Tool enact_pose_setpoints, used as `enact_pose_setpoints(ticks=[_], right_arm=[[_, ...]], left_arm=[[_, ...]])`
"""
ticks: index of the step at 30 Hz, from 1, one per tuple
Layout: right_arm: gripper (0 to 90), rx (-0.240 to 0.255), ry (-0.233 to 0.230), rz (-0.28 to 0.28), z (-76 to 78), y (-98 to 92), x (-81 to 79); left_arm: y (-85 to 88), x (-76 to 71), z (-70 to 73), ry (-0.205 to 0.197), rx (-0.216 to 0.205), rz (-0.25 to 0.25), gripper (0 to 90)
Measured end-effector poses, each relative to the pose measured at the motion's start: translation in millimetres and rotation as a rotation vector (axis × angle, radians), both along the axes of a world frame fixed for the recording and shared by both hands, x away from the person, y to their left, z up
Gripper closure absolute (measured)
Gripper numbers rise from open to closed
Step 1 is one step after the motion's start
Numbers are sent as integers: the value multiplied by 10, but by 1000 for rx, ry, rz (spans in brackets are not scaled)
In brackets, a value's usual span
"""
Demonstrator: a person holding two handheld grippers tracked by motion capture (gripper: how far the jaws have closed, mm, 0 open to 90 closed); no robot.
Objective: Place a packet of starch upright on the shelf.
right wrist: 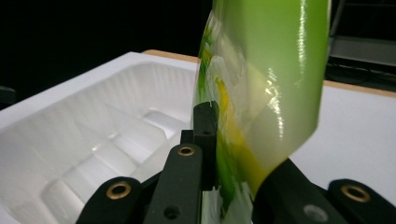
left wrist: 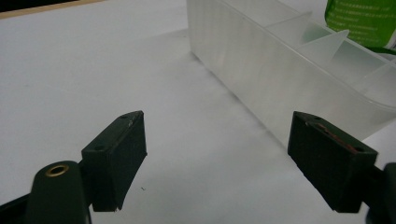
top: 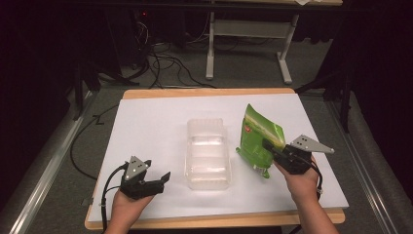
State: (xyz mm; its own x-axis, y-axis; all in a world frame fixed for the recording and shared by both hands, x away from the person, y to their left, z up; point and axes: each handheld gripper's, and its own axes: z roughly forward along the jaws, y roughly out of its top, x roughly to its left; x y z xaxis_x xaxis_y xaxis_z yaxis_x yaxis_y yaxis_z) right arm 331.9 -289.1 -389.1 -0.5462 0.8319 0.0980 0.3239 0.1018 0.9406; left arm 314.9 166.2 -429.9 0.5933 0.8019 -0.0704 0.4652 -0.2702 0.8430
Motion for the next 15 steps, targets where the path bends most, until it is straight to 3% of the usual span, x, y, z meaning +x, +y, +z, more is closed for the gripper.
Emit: enact_pose_setpoints(ticks=[3, 15], right_arm=[[866, 16, -17, 35, 80, -16, 29], [866, 54, -83, 91, 394, 32, 177]], left_arm=[[0, 4, -5, -1, -1, 0, 200], [-1, 5, -25, 3, 9, 6, 200]])
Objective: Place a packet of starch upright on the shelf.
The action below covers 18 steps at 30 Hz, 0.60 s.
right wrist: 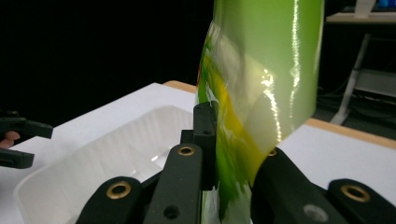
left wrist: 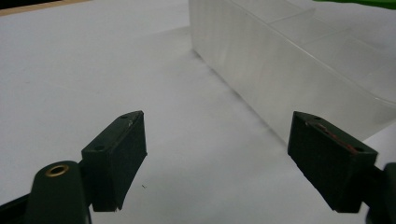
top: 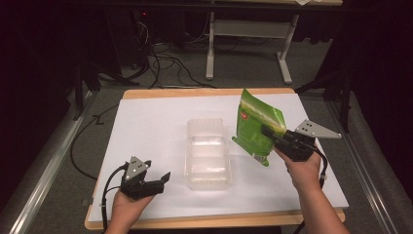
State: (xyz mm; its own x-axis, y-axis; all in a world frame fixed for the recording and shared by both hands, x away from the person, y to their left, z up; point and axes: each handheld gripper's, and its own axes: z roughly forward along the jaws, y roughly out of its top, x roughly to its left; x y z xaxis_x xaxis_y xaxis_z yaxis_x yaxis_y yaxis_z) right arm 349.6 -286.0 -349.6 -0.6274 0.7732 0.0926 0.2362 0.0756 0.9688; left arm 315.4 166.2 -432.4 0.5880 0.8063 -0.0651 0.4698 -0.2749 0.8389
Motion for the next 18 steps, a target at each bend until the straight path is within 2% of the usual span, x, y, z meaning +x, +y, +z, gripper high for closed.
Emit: enact_pose_setpoints(ticks=[3, 8, 11, 14, 18], right_arm=[[866, 5, -12, 28, 53, 51, 56], [867, 21, -31, 106, 112, 208, 162], [867, 17, -37, 131, 119, 267, 193], [867, 22, -33, 191, 109, 418, 282], [867, 22, -25, 235, 97, 532, 337]], left_arm=[[1, -1, -3, 0, 2, 3, 200], [2, 8, -19, 3, 7, 11, 200], [9, 6, -19, 3, 6, 18, 200], [19, -3, -17, 1, 7, 24, 200], [43, -15, -22, 5, 3, 34, 200]])
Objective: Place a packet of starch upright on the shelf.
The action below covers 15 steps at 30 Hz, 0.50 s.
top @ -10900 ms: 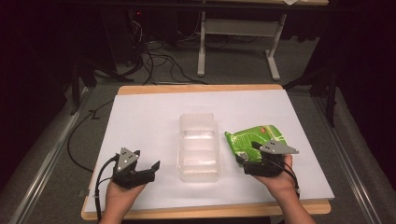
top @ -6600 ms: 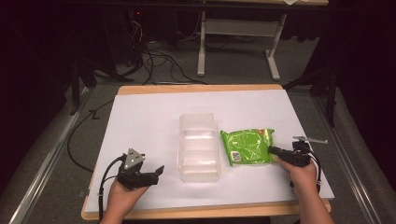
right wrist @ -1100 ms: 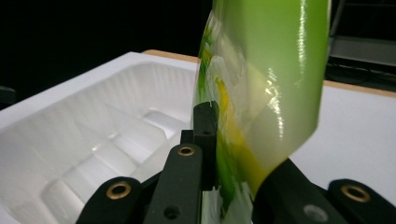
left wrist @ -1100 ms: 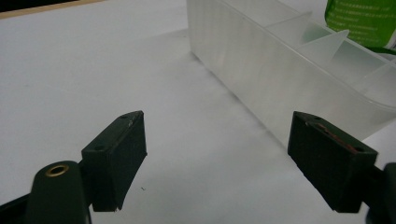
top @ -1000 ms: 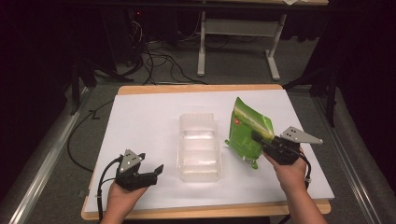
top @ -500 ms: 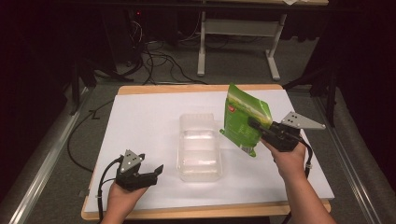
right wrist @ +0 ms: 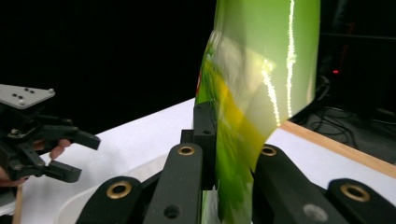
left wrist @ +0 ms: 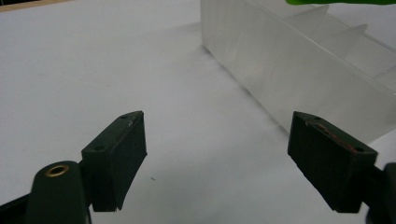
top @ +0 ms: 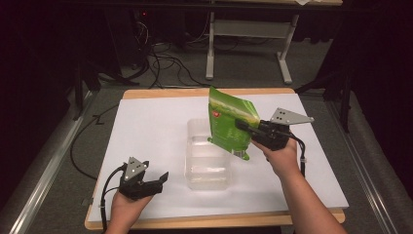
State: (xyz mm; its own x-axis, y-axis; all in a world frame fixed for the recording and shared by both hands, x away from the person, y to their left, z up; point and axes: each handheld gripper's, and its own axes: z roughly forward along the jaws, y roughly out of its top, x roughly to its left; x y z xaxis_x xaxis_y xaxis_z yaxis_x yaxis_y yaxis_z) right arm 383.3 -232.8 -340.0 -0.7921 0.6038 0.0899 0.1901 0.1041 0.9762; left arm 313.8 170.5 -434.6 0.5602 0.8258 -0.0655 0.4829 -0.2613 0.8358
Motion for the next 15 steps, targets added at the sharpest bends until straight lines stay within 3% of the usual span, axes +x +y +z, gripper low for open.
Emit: enact_pose_setpoints(ticks=[15], right_arm=[[867, -20, 29, 134, -55, 412, 149]], left_arm=[[31, -22, 4, -4, 9, 7, 200]])
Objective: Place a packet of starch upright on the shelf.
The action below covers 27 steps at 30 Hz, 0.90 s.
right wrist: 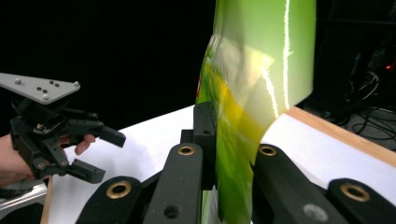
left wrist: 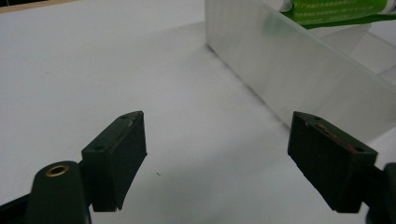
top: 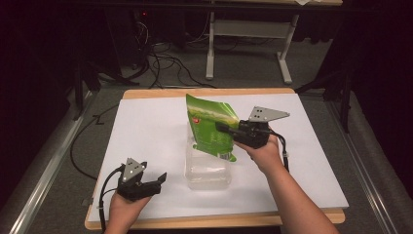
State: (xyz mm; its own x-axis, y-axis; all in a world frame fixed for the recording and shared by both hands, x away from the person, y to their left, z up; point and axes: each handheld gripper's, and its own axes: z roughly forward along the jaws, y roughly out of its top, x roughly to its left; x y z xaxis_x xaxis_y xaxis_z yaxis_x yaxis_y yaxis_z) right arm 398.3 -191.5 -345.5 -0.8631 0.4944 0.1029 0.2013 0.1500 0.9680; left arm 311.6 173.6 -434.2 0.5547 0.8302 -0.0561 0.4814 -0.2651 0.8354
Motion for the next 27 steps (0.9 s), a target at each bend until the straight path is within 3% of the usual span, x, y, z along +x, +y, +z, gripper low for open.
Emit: enact_pose_setpoints(ticks=[6, 16, 27], right_arm=[[866, -16, 13, 20, -36, 82, 41], [865, -44, 31, 4, -75, 201, 203], [834, -39, 44, -11, -192, 298, 157]], left_arm=[[-2, -9, 5, -3, -3, 1, 200], [1, -17, 9, -5, -7, -5, 200], [-29, -18, 5, -6, -7, -11, 200]])
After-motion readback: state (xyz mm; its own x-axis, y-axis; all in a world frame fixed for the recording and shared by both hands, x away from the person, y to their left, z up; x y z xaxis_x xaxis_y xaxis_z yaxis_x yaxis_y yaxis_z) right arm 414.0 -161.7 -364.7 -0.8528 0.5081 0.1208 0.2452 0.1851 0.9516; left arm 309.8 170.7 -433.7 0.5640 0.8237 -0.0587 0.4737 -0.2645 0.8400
